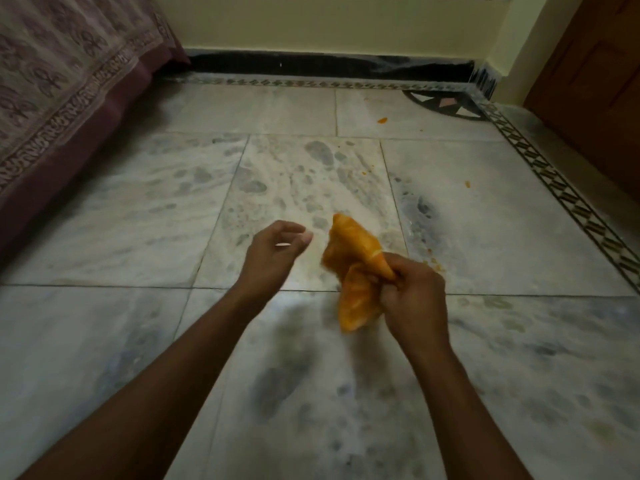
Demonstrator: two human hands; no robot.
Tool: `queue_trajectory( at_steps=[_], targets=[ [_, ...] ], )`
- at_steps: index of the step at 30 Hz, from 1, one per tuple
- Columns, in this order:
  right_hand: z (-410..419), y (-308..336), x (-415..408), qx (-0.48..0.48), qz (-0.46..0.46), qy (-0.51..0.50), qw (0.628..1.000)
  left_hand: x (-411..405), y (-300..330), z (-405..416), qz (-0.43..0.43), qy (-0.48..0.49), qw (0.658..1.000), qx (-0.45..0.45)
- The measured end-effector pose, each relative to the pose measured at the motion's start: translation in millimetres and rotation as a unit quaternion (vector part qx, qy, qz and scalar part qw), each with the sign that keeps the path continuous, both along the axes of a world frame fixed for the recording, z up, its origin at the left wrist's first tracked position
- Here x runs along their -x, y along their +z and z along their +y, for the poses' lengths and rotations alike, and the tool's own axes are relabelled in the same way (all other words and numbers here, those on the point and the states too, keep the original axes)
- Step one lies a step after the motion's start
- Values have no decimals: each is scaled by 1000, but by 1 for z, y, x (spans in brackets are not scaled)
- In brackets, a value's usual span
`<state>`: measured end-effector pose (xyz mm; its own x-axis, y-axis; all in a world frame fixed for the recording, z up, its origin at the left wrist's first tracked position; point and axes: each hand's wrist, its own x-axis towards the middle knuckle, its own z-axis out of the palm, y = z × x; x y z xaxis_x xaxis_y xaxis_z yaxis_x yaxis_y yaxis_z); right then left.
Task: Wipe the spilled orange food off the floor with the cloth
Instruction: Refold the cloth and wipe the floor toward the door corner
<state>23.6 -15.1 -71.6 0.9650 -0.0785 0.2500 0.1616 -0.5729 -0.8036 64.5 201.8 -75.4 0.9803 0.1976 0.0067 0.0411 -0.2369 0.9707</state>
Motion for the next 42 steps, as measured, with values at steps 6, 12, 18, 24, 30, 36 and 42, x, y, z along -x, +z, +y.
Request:
queue_trajectory(
  at_steps=[6, 12, 18, 24, 30, 36, 42],
  targets=[
    [10, -59, -24, 227, 112, 76, 964, -40, -81, 49, 42, 42, 979, -194],
    [46, -106, -62, 338, 231, 22, 912, -71, -126, 74, 13, -20, 893, -449],
    [77, -126, -102, 341, 159, -44, 925, -74, -143, 77, -12, 28, 887, -460],
    [44, -123, -71, 417, 105, 101, 897, -80, -130, 79, 33, -12, 891, -453],
    [85, -122, -159, 337, 269, -182, 884, -82, -139, 80, 28, 0, 891, -454],
    [71, -128, -102, 419, 66, 87, 901, -105, -125, 94, -15, 8, 884, -467],
    [47, -131, -177, 356, 204, -235, 881, -141, -136, 106, 65, 16, 869, -490]
  ],
)
